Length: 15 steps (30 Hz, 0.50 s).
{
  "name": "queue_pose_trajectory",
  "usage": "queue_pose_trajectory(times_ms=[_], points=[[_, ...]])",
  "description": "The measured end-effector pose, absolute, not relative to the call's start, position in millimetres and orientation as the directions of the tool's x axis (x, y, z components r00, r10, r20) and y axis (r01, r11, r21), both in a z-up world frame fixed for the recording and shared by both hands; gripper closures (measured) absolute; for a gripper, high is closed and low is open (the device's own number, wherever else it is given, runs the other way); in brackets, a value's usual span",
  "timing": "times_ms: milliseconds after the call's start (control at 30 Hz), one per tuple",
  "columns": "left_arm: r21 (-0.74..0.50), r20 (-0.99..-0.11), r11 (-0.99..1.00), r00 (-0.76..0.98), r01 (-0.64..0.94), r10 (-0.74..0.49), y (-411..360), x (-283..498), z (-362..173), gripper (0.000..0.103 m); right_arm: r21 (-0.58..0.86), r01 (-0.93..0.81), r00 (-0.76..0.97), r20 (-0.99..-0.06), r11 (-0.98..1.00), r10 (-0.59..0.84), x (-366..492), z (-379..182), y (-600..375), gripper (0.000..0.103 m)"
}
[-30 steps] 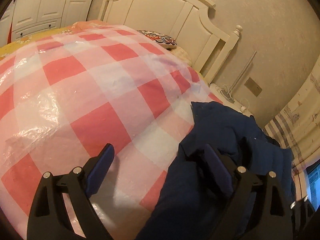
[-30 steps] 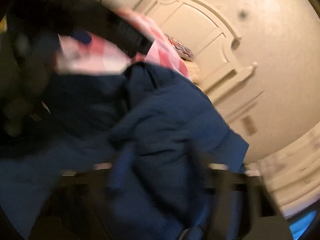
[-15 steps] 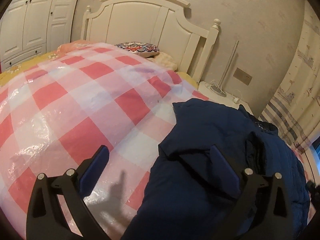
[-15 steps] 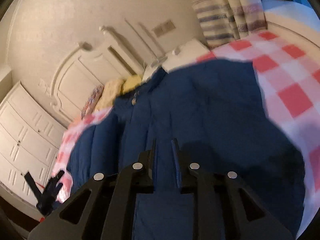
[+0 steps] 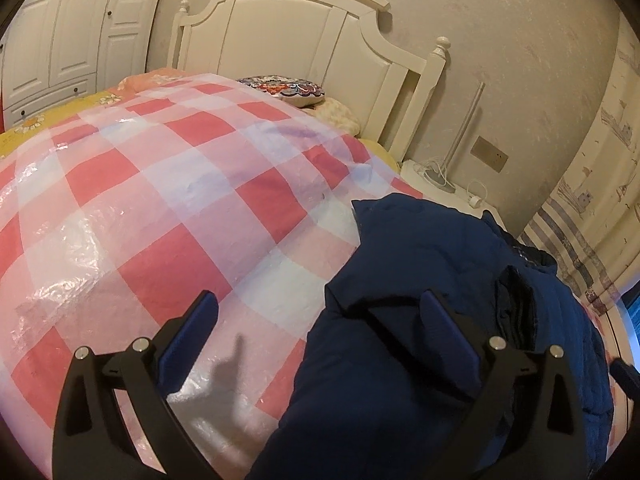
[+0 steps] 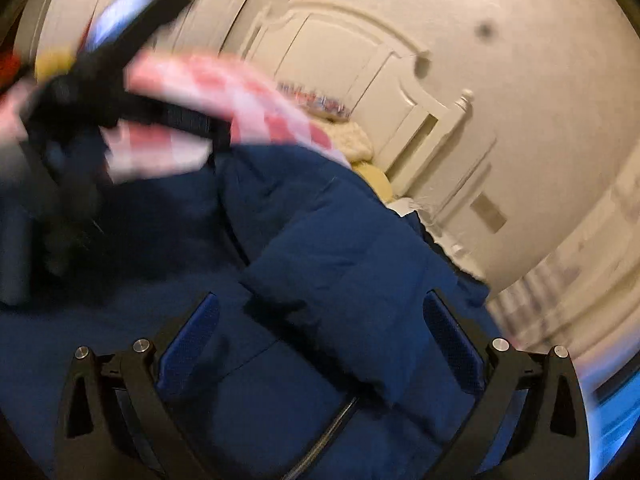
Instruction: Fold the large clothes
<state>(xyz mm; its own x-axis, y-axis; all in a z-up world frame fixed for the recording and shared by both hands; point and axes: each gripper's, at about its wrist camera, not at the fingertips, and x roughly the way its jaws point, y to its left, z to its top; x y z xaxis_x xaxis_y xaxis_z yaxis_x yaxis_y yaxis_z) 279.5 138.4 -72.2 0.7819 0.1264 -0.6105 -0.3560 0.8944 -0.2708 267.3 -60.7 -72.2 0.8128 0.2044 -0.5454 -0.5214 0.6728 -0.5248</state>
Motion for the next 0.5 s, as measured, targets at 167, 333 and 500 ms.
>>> queue_pose_trajectory(times_ms=[167,333,500], points=[[-0.285,-0.618,0.889,0.778,-0.358,0.115,142,281,-75,0.003,-0.572,-0.557,0.79,-0.589,0.602,0.17,285,-100,-41,0.04],[-0.294,-0.617,0.888,0.78,-0.354,0.107,143,281,-76,0.003,-0.082,-0.53,0.746,-0.52,0.844,0.417,302,-34,-125,0.083],[-0.279,-0.607,0.896,0.786,-0.345,0.114,139,280,-74,0.003,0.595,-0.182,0.838,-0.322,0.783,0.44,317,-34,-302,0.084]])
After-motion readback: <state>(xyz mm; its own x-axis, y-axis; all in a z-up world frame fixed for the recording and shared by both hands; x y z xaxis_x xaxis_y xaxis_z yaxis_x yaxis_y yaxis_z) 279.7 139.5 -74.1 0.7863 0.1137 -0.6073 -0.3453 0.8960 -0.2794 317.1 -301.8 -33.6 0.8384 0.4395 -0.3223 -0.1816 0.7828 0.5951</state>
